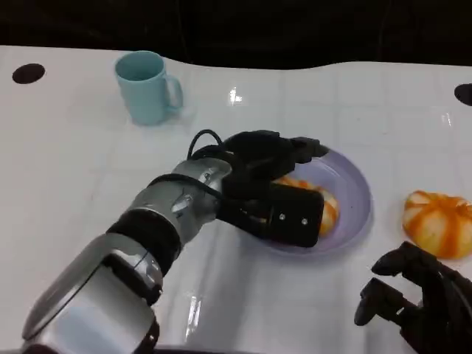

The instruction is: Grasp the bread from the table and place it into the plate.

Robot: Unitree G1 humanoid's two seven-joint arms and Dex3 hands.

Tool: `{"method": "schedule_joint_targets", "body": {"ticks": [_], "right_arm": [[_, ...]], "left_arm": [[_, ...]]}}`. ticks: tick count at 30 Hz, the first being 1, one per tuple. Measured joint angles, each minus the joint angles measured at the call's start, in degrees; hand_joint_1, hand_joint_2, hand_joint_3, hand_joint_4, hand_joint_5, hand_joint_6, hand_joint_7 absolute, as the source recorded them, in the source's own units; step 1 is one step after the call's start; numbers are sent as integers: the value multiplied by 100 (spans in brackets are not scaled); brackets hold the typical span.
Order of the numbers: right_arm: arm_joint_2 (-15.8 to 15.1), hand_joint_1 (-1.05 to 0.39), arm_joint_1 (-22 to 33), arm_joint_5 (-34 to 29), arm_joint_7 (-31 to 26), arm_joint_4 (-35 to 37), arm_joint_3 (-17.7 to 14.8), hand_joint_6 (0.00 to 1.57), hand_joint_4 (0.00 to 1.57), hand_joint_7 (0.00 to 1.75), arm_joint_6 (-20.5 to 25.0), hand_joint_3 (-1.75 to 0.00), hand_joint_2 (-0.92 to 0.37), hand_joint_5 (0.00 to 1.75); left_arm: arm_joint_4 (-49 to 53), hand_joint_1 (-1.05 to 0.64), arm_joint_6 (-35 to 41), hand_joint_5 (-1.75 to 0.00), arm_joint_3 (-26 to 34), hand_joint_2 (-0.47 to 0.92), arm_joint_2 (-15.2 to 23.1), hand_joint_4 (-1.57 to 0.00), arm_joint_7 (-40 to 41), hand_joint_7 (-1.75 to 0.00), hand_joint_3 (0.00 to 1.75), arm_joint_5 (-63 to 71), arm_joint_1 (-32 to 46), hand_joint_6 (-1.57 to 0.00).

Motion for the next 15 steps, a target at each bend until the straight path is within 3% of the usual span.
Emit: {"method": "schedule_joint_targets", "body": {"ticks": [8, 15], "right_arm": [[-2, -51, -11, -2, 0, 2, -2, 80, 74, 106, 12, -18, -92, 153], [-2, -50, -13, 4, 3, 3, -5, 80, 73, 106, 7, -19, -92, 154]], "left_arm": [[-436, -84, -345, -35, 241, 92, 369, -1, -252, -17, 59, -332, 131, -13], [-1019, -87, -846, -40, 926, 92, 709, -2, -1296, -14, 61, -1432, 782, -14]]}}
